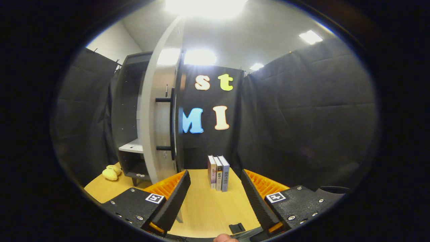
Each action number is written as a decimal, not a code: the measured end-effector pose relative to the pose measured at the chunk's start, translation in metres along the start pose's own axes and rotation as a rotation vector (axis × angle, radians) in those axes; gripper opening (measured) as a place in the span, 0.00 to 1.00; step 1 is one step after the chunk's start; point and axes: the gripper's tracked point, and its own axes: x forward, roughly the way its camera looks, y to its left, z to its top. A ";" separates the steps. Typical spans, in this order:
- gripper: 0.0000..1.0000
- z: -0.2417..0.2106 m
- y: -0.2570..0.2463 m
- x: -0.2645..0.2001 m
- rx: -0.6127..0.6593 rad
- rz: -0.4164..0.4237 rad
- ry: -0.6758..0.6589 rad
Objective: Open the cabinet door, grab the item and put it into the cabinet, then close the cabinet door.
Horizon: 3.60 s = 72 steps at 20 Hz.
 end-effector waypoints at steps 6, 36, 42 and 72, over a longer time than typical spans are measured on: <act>0.94 0.009 0.030 0.024 0.001 0.068 -0.013; 0.87 0.023 0.210 0.012 0.090 0.444 -0.008; 0.91 0.023 0.270 0.025 0.115 0.535 0.025; 0.94 0.022 0.298 0.012 0.161 0.443 0.028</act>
